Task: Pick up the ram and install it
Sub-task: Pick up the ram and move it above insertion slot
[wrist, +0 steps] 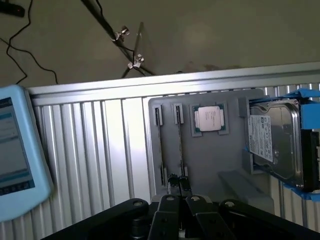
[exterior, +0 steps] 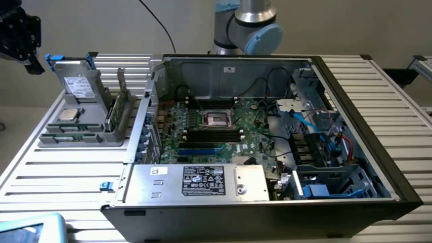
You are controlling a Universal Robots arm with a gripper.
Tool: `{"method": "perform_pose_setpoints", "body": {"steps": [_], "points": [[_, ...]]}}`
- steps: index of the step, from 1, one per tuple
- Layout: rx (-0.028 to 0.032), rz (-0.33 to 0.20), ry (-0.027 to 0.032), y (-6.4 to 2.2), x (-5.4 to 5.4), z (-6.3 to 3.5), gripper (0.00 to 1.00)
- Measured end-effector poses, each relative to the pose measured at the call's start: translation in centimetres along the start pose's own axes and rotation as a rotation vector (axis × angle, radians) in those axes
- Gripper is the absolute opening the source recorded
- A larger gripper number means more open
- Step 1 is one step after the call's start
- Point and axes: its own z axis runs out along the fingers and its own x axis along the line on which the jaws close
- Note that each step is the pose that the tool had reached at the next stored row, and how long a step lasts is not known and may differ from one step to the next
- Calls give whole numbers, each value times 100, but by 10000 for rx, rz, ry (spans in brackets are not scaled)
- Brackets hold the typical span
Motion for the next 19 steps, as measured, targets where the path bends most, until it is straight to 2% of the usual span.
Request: {"method": "perform_pose_setpoints", "body": {"steps": [15,18,19], "points": [[1,-10,2,0,0,0,12],[1,-10,2,0,0,0,31],[0,-10,2,0,0,0,31]]}}
